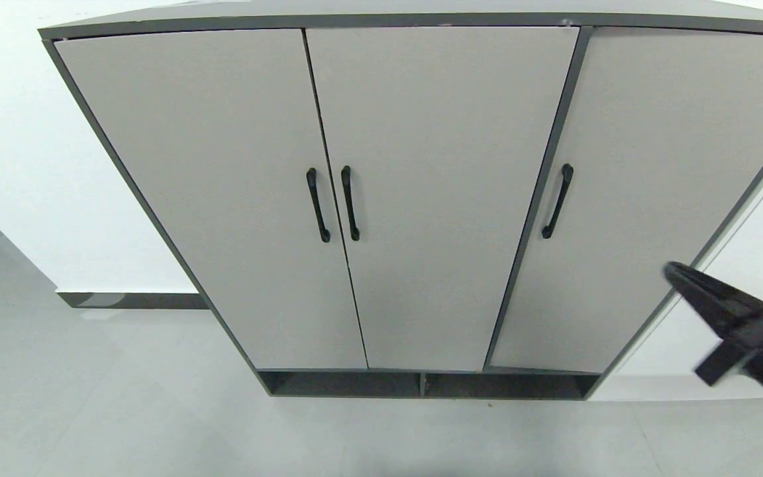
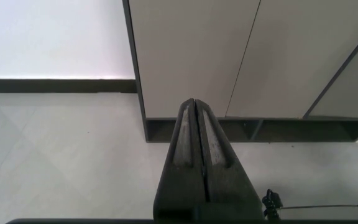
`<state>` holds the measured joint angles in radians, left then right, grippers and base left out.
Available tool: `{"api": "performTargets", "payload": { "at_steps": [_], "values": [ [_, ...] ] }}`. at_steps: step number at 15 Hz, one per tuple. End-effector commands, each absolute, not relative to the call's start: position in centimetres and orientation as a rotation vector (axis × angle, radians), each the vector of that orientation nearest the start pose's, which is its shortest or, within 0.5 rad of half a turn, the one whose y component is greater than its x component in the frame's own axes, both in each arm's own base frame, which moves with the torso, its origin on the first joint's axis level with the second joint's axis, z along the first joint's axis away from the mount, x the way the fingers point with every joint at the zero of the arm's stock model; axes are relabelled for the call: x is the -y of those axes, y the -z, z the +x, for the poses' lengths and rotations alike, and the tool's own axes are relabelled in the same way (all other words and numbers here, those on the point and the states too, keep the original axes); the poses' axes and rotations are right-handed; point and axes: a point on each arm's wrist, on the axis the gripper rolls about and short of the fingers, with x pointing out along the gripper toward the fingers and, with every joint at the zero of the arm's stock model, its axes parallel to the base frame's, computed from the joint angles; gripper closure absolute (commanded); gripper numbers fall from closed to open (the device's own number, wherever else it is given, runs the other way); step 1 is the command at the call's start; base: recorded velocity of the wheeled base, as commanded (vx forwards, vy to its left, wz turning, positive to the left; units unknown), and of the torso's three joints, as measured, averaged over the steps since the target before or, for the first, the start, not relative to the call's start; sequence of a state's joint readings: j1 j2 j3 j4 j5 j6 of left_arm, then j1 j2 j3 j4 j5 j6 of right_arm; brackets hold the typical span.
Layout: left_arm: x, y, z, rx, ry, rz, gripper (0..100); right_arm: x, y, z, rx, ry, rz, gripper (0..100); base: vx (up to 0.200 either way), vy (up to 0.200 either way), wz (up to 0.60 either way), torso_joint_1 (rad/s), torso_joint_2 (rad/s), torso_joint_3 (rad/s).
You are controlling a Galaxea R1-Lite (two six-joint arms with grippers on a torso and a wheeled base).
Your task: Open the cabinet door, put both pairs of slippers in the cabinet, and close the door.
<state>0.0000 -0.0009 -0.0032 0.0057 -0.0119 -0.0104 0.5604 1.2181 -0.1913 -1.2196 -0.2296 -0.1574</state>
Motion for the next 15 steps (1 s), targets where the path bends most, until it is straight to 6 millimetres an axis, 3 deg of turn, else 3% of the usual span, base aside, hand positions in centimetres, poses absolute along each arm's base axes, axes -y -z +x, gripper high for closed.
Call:
{"api": "performTargets", "payload": {
  "at_steps": [1, 3, 4, 5, 9, 11, 13, 15],
  "values": [
    [0.0, -7.6, -2.3, -0.003, 0.012, -0.011, 100, 0.4, -13.8, 1.9, 0.143, 0.155, -0.131, 100, 0.0, 0.0, 0.0, 0.0, 0.0, 0.0],
    [0.0, -7.6, -2.3, -0.003, 0.012, -0.011, 100, 0.9, -9.6, -1.9, 0.035, 0.238, -0.149, 100, 0.0, 0.0, 0.0, 0.0, 0.0, 0.0],
    [0.0, -7.5, -2.3, -0.005, 0.012, -0.009, 100, 0.9, -8.7, -1.6, -0.022, 0.28, -0.113, 100, 0.0, 0.0, 0.0, 0.0, 0.0, 0.0],
    [0.0, -7.5, -2.3, -0.005, 0.012, -0.009, 100, 0.9, -8.6, -1.6, -0.017, 0.29, -0.045, 100, 0.0, 0.0, 0.0, 0.0, 0.0, 0.0],
    [0.0, -7.5, -2.3, -0.005, 0.012, -0.009, 100, 0.2, -7.6, -1.6, -0.106, -0.067, 0.038, 100, 0.0, 0.0, 0.0, 0.0, 0.0, 0.0],
    [0.0, -7.5, -2.3, -0.005, 0.012, -0.009, 100, 0.2, -7.8, -1.6, -0.093, -0.071, 0.025, 100, 0.0, 0.0, 0.0, 0.0, 0.0, 0.0],
    [0.0, -7.5, -2.3, -0.005, 0.012, -0.009, 100, 0.1, -7.7, -2.1, -0.034, 0.08, -0.004, 100, 0.0, 0.0, 0.0, 0.0, 0.0, 0.0],
    [0.0, -7.5, -2.3, -0.005, 0.012, -0.009, 100, 0.1, -7.6, -2.3, 0.0, 0.06, -0.005, 100, 0.0, 0.0, 0.0, 0.0, 0.0, 0.0]
  ]
}}
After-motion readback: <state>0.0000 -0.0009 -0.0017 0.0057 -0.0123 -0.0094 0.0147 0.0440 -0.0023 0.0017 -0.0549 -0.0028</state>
